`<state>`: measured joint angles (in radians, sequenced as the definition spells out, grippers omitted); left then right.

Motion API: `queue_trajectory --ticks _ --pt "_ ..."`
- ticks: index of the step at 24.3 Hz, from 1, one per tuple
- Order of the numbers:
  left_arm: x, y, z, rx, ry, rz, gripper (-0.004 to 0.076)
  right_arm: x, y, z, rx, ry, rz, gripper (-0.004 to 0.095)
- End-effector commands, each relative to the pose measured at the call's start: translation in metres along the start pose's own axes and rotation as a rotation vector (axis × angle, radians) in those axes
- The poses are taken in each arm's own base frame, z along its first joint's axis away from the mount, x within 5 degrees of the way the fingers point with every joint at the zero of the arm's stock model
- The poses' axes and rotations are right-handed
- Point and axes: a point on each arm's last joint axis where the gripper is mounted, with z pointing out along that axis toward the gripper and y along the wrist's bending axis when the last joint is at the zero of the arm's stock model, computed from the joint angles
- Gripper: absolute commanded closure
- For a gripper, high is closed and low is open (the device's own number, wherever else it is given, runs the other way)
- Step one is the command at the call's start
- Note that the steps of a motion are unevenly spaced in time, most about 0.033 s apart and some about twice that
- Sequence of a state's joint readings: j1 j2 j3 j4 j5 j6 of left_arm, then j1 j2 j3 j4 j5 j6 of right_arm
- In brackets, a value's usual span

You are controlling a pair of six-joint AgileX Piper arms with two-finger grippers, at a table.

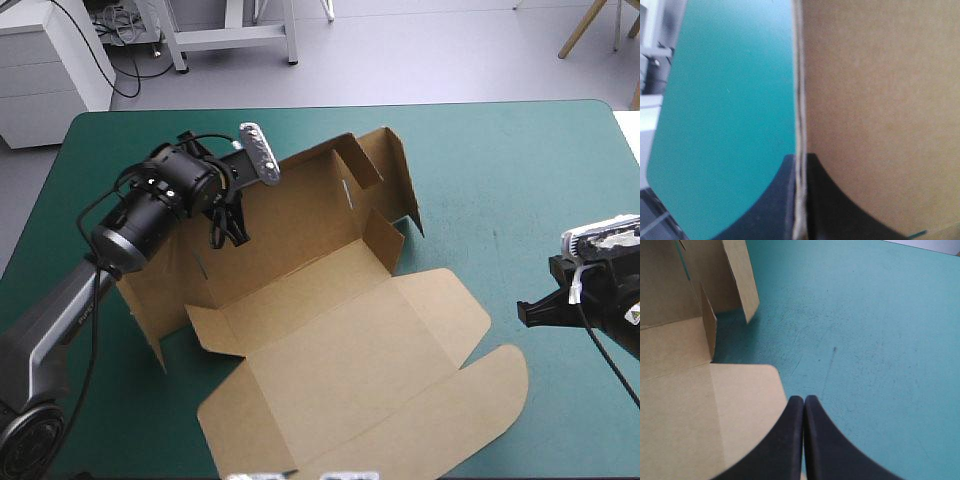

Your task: Fold the box

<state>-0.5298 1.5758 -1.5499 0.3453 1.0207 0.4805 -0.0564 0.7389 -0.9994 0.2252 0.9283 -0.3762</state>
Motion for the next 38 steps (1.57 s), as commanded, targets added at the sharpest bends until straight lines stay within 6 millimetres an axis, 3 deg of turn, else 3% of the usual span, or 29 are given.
queue_trajectory --ticks 1,6,9,14,22,32,35,38 --pt "-0.027 0.003 -0.027 -0.167 -0.174 0.108 0.0734 -0.012 -0.002 -0.008 0.023 -0.092 0.015 0.0927" --pt "-0.058 -0.022 -0.033 -0.245 -0.328 0.346 0.0734 -0.012 -0.002 -0.008 0.024 -0.094 0.02 0.0927" --pt "-0.061 -0.029 -0.031 -0.249 -0.361 0.404 0.0734 -0.012 -0.002 -0.008 0.024 -0.094 0.02 0.0927" --pt "-0.054 -0.039 -0.023 -0.233 -0.355 0.511 0.0734 -0.013 -0.002 -0.009 0.03 -0.11 0.02 0.0927" --pt "-0.026 -0.059 -0.035 -0.304 -0.494 0.623 0.0734 -0.014 0.0 -0.009 0.001 -0.123 0.056 0.0927" --pt "-0.024 -0.08 0.003 -0.212 -0.453 0.604 0.0734 -0.018 0.004 -0.011 -0.04 -0.143 0.086 0.0914" --pt "-0.026 -0.085 0.018 -0.174 -0.431 0.584 0.0734 -0.026 0.004 -0.021 -0.038 -0.172 0.076 0.0842" --pt "-0.027 -0.087 0.022 -0.165 -0.424 0.588 0.0734 -0.04 0.003 -0.034 -0.028 -0.219 0.061 0.0706"
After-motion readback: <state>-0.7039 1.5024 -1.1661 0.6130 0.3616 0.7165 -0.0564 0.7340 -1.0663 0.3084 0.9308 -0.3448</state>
